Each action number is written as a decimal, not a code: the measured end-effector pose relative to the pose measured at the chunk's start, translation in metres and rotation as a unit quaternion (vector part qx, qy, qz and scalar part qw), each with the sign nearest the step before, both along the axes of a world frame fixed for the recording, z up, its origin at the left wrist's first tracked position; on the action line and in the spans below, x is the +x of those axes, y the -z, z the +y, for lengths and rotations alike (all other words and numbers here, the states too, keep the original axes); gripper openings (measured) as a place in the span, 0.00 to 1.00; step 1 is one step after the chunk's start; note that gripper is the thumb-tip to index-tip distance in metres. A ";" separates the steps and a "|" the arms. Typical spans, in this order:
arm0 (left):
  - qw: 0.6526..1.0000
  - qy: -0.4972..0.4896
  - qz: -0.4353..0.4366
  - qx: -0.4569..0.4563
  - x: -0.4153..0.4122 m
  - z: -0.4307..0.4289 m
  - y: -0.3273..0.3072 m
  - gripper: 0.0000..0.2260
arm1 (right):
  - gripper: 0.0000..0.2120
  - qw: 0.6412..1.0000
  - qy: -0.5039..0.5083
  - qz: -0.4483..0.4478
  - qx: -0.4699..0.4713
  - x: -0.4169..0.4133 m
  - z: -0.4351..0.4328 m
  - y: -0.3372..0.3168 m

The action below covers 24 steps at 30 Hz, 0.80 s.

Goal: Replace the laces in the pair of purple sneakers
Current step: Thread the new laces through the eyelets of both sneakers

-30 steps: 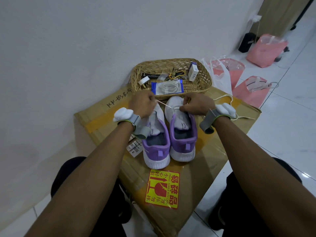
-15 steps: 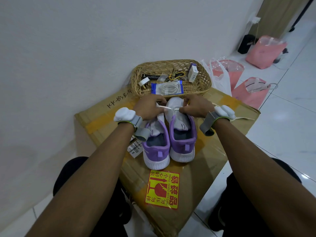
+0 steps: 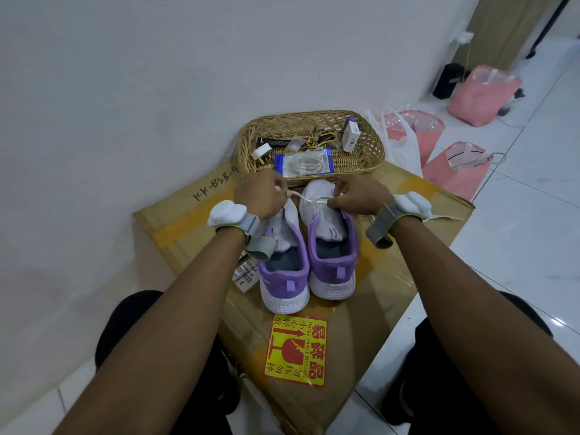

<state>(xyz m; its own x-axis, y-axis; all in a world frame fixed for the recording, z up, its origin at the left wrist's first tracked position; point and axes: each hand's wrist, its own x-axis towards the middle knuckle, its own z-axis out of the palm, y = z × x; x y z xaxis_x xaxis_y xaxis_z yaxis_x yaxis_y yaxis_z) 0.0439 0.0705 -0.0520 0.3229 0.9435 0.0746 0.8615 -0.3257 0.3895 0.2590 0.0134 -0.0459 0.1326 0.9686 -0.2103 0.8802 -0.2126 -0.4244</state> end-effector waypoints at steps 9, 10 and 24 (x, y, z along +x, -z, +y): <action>0.973 -0.112 -0.199 0.021 -0.015 0.016 -0.022 0.13 | 0.15 0.996 0.024 -0.005 -0.086 -0.004 0.002 -0.017; 0.972 -0.111 -0.203 0.040 -0.018 0.018 -0.021 0.12 | 0.14 0.995 0.035 0.000 -0.094 -0.002 0.002 -0.016; 0.974 0.169 -0.139 -0.064 0.032 -0.022 -0.005 0.14 | 0.11 0.968 0.039 0.171 -0.178 0.027 0.006 -0.018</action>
<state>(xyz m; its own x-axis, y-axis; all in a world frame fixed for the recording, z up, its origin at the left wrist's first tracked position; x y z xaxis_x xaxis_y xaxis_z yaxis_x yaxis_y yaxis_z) 0.0756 0.0486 -0.0475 0.6009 0.7940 0.0923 0.5690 -0.5060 0.6482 0.2858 0.0193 -0.0282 0.0670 0.8164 -0.5735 0.6769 -0.4595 -0.5751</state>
